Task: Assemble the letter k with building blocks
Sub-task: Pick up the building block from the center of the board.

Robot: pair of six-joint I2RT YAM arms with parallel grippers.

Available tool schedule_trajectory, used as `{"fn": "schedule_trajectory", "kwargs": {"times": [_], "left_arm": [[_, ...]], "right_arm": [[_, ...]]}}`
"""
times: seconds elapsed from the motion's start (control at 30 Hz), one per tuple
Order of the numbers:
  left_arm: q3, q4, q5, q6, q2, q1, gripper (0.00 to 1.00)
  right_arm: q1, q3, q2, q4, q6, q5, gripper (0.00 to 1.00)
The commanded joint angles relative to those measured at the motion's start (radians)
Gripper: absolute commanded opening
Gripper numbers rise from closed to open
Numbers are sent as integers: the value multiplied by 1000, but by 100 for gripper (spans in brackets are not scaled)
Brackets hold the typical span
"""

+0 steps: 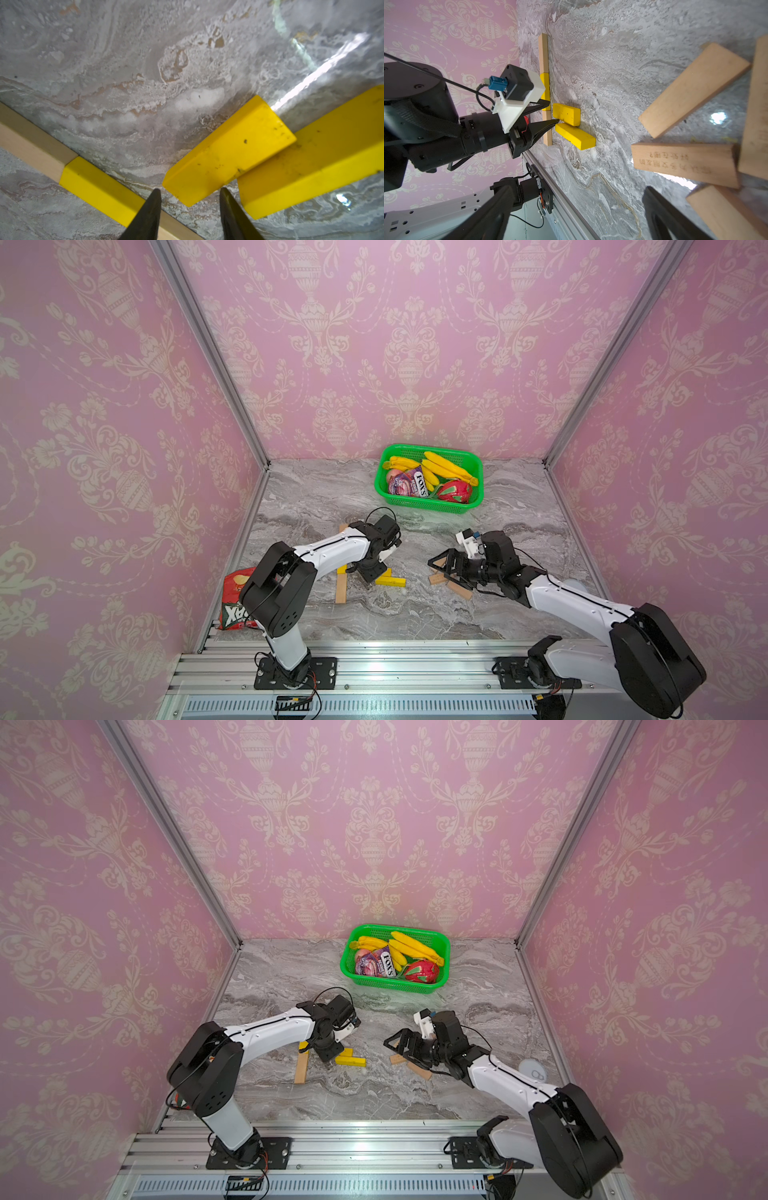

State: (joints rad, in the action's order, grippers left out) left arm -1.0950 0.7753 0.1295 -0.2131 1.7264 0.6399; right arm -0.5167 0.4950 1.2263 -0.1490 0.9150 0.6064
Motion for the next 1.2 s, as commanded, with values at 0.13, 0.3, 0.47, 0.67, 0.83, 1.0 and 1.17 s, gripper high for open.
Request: {"fn": "schedule_trajectory", "kwargs": {"times": [0.13, 0.3, 0.47, 0.67, 0.83, 1.0, 1.17], "left_arm": [[-24, 25, 5, -28, 53, 7, 53], [-25, 20, 13, -31, 62, 10, 53], [-42, 21, 11, -37, 75, 13, 53], [-82, 31, -1, -49, 112, 25, 54], [-112, 48, -5, -57, 149, 33, 54], [-120, 45, -26, -61, 151, 35, 56], [-119, 44, -35, -59, 150, 37, 55]], "right_arm": [[6, -14, -10, 5, -19, 7, 100], [6, -8, -14, 6, -18, 6, 100], [5, -1, -11, 10, -19, 3, 100], [6, 3, -15, 17, -19, 0, 100], [5, 5, -25, 26, -20, -3, 100], [6, 9, -24, 33, -22, -2, 100], [6, 14, -15, 30, -23, -2, 100]]}}
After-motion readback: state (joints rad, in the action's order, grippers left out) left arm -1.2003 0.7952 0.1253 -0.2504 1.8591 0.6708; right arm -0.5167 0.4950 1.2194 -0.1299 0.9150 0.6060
